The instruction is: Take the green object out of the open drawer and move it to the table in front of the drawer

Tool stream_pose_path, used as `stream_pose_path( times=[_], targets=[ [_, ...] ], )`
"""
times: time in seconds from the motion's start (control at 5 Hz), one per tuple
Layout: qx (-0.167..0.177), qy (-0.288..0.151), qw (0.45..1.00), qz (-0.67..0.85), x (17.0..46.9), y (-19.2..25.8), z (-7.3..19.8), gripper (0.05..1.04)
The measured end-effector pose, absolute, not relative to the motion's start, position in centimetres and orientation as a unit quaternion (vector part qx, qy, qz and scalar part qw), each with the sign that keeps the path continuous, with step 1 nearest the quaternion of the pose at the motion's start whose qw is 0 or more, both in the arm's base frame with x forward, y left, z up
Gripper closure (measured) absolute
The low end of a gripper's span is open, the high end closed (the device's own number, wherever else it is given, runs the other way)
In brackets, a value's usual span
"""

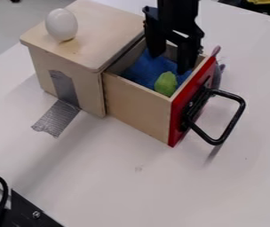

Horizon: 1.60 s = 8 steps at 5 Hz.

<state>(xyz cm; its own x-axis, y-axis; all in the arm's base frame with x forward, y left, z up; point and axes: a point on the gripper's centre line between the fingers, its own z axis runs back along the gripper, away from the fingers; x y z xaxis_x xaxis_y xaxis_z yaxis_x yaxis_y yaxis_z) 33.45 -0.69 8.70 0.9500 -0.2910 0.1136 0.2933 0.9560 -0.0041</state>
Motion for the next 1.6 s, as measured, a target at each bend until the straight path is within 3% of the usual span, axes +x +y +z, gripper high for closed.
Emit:
stream_pose_path(
  times=[0.6, 0.8, 1.0, 1.2, 1.4, 1.6],
  targets=[
    [-0.023, 0.001, 0.988, -0.153, 32.7, -1.0, 5.0, 0.087],
    [-0.029, 0.006, 0.987, -0.155, 32.6, -0.7, 5.0, 0.132],
    [-0.023, 0.023, 0.986, -0.165, 32.1, -0.8, 5.1, 0.410],
    [-0.010, 0.008, 0.987, -0.162, 32.8, -0.5, 7.0, 0.503],
    [-0.008, -0.040, 0.988, -0.152, 32.8, -0.2, 10.8, 0.503],
    [-0.008, -0.057, 0.988, -0.146, 30.6, 0.4, 13.5, 0.503]
  ],
)
